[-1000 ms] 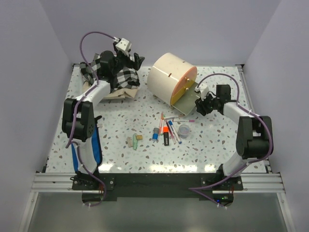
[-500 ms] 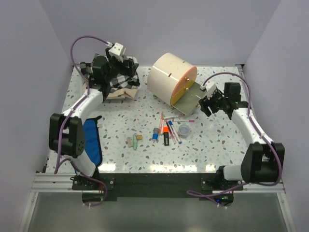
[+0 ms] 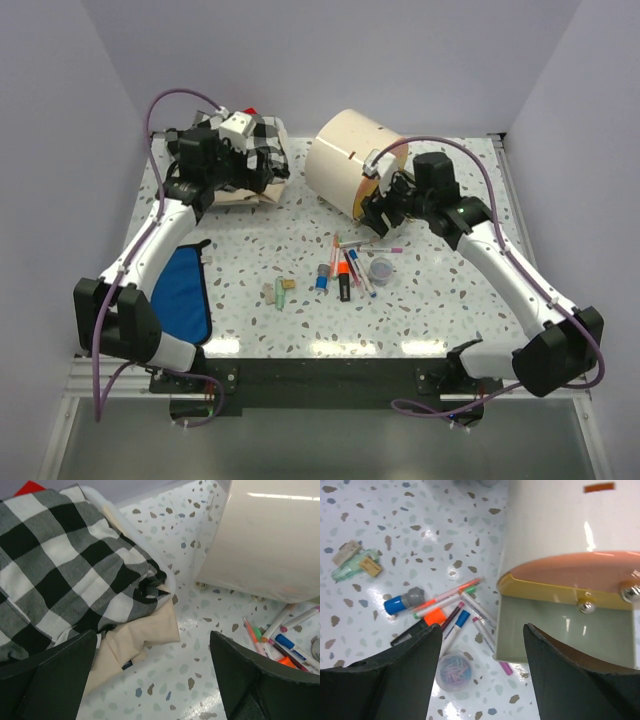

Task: Sort the stationery into containers
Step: Open the drawer in the storage box, then pick up the stationery from the center of the board.

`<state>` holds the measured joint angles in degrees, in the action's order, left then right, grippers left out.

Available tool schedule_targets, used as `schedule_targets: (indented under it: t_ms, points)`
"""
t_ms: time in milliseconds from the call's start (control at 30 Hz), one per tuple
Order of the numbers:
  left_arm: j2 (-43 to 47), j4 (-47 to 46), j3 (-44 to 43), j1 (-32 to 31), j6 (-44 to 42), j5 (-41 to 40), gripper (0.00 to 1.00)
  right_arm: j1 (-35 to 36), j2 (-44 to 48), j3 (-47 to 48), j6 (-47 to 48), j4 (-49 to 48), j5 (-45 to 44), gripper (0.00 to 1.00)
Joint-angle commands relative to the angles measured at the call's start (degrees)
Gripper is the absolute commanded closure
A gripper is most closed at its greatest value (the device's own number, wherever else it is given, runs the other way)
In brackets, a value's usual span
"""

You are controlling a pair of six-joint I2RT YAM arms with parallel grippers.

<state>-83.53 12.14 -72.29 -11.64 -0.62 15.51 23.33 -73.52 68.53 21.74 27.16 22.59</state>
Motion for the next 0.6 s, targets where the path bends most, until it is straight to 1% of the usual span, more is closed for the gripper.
schedule_targets:
  t_ms: [0,167,233,367,567]
  points:
    - [5.8,3.8,1.4,0.0,-0.1,-1.2,0.00,3.6,-2.3,6.6,-2.7,6.0,-1.3,0.31]
    - [9.4,-3.9,6.3,0.0,0.2,-1.7,0.00,4.7,-3.9,8.4,0.8,8.7,-0.3,0.30]
    - [9.7,-5.5,7.2,0.0,2.6,-0.7,0.00,4.8,-3.6,8.4,3.0,9.3,-0.8,0.29]
    - [9.1,-9.8,10.1,-0.3,5.0,0.9,0.00,4.7,-0.6,7.1,5.9,10.4,-2.2,0.28]
    - [5.5,-14.4,11.2,-0.3,10.0,-1.1,0.00,4.8,3.5,7.0,11.0,14.8,-6.1,0.27]
